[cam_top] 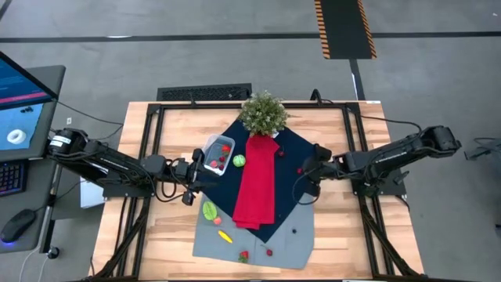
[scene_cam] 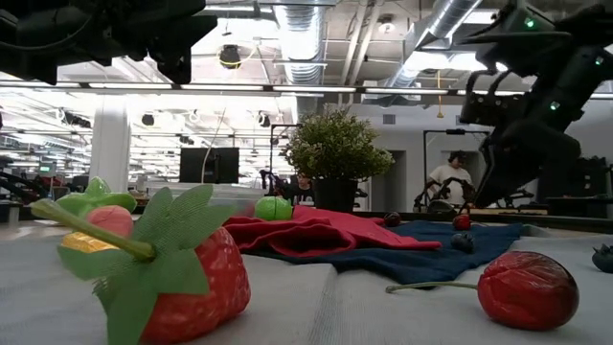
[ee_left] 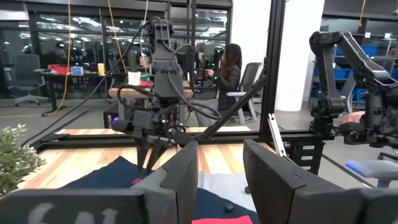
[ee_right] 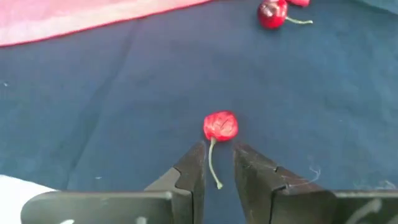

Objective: Pick and placing Produce into tupperware
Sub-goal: Put the top right red cherry into the transparent bin

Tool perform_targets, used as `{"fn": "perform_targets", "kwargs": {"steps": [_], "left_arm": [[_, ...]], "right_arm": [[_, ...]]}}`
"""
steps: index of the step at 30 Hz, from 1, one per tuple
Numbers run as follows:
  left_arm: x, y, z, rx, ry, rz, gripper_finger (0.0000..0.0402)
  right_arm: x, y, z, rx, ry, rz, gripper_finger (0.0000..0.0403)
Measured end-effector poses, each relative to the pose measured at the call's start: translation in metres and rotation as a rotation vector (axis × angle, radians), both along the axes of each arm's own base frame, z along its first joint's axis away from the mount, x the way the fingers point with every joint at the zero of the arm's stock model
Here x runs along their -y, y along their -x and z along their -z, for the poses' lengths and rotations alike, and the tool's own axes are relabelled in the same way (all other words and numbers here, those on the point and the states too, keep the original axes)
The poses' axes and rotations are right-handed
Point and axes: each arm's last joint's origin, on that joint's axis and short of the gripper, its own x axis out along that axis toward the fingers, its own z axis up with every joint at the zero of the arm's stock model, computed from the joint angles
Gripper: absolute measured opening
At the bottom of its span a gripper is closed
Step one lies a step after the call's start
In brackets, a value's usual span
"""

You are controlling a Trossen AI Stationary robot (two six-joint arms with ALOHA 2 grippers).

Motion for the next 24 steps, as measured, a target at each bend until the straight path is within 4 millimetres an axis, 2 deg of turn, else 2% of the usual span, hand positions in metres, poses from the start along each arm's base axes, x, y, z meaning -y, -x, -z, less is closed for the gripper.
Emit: {"fn": "perform_targets", "kwargs": {"steps": [7, 24], "left_arm": [[0.0, -0.0001, -0.0001, 0.001, 0.0, -0.001, 0.0117], [-0.0001, 0.0001, -0.0008, 0.008, -0.003, -0.003, 0.0117]], "right_arm": [[0.0007, 0.0045, 0.0077, -0.002, 0.005, 0.008, 0.0102], [0.0006, 0.0062, 0.0088, -0.022, -0.012, 0.002, 0.0102]]}}
